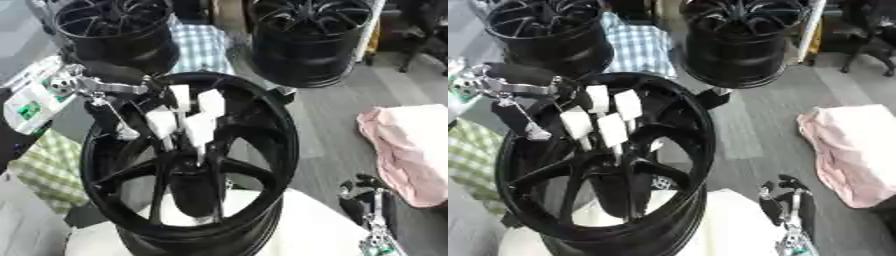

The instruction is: Pull the pin out of the wheel hub.

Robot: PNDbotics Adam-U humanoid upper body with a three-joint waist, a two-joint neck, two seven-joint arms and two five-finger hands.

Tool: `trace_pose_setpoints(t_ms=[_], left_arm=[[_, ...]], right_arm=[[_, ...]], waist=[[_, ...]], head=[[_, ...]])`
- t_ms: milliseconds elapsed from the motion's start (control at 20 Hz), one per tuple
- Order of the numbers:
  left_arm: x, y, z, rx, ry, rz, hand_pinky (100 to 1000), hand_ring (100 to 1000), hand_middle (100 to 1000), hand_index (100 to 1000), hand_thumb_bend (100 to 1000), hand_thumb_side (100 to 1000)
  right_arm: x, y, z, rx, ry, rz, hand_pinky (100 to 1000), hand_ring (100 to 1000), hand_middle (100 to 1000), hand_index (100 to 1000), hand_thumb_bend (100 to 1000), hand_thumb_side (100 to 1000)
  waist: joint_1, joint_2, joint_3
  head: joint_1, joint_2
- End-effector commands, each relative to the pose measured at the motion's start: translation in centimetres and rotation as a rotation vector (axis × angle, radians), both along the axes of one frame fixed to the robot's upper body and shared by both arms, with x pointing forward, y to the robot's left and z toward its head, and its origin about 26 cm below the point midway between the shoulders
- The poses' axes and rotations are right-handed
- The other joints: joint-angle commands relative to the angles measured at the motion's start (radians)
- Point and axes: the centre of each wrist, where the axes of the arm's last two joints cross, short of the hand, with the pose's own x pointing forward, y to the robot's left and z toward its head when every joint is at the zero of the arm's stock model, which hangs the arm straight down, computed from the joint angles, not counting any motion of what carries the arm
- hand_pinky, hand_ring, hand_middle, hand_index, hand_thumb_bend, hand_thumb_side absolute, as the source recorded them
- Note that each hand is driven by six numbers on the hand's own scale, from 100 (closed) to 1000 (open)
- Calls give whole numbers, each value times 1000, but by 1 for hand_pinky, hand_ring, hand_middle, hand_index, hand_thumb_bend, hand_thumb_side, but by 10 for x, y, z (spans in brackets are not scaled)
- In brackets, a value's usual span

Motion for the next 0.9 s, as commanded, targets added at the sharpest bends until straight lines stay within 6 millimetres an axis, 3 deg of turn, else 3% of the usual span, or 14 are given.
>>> trace_pose_setpoints(t_ms=[50,450,900], left_arm=[[3,0,8,203,11,-227,827,757,816,879,197,100],[8,3,6,222,4,-215,801,712,768,842,111,100],[12,4,12,134,34,-179,760,589,612,720,100,100]], right_arm=[[7,-1,9,-14,-35,12,660,511,619,750,100,212],[8,-1,10,-13,-37,14,660,511,619,750,100,213],[8,0,10,-12,-37,12,660,511,619,751,100,216]], waist=[[1,-9,-2],[0,-8,-3],[0,-8,-2]], head=[[1,-2],[0,-2],[-2,-2]])
